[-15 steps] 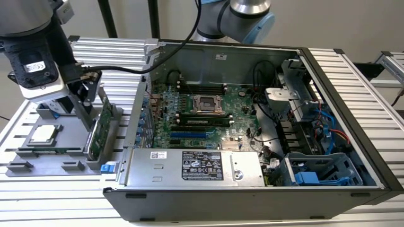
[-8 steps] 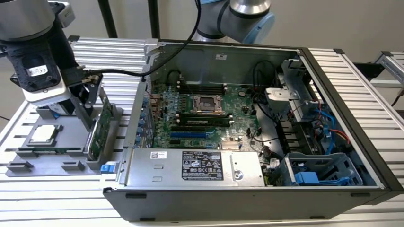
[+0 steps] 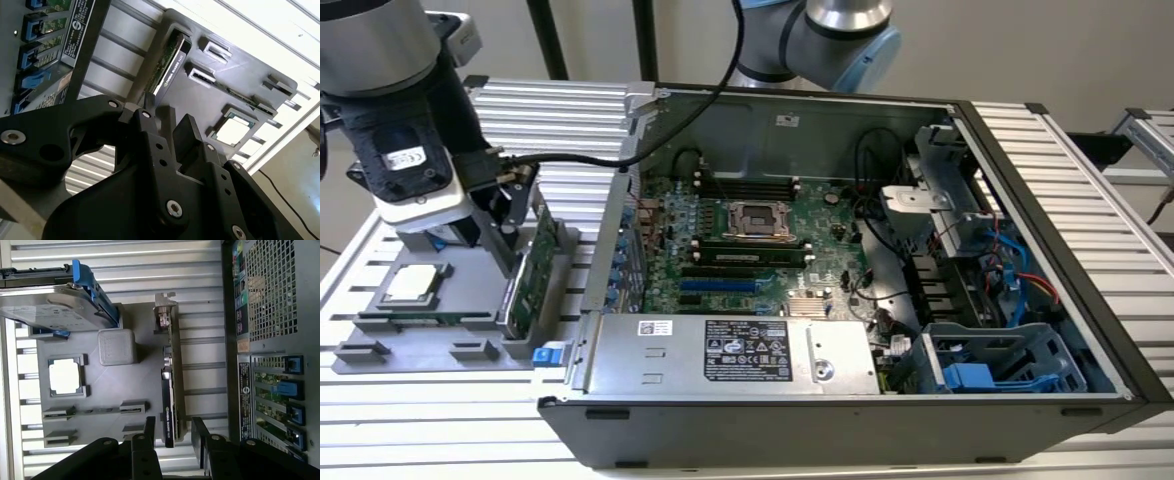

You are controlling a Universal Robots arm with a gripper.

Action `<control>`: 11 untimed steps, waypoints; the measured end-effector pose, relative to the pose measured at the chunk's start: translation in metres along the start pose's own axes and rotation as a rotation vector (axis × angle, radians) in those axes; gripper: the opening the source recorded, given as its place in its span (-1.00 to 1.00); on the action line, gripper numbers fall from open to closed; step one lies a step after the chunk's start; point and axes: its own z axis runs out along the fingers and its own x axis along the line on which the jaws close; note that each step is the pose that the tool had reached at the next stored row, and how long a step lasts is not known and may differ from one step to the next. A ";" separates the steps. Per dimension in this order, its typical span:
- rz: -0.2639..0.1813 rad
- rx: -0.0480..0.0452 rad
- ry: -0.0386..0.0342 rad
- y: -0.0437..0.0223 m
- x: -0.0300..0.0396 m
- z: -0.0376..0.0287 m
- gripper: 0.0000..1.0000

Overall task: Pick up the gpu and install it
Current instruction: 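Pick up the gpu and move the gpu toward the slot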

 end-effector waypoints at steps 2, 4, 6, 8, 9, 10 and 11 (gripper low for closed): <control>0.000 0.0000 -0.0001 -0.0001 0.0000 0.0015 1.00; 0.000 -0.0001 -0.0001 -0.0001 0.0000 0.0028 1.00; 0.000 -0.0001 0.0000 -0.0003 0.0001 0.0042 1.00; 0.000 0.0000 0.0000 -0.0003 0.0001 0.0057 1.00; 0.000 0.0000 0.0000 -0.0004 0.0001 0.0063 1.00; 0.000 0.0000 0.0000 -0.0004 0.0001 0.0070 1.00; 0.000 0.0000 0.0000 -0.0004 0.0001 0.0077 1.00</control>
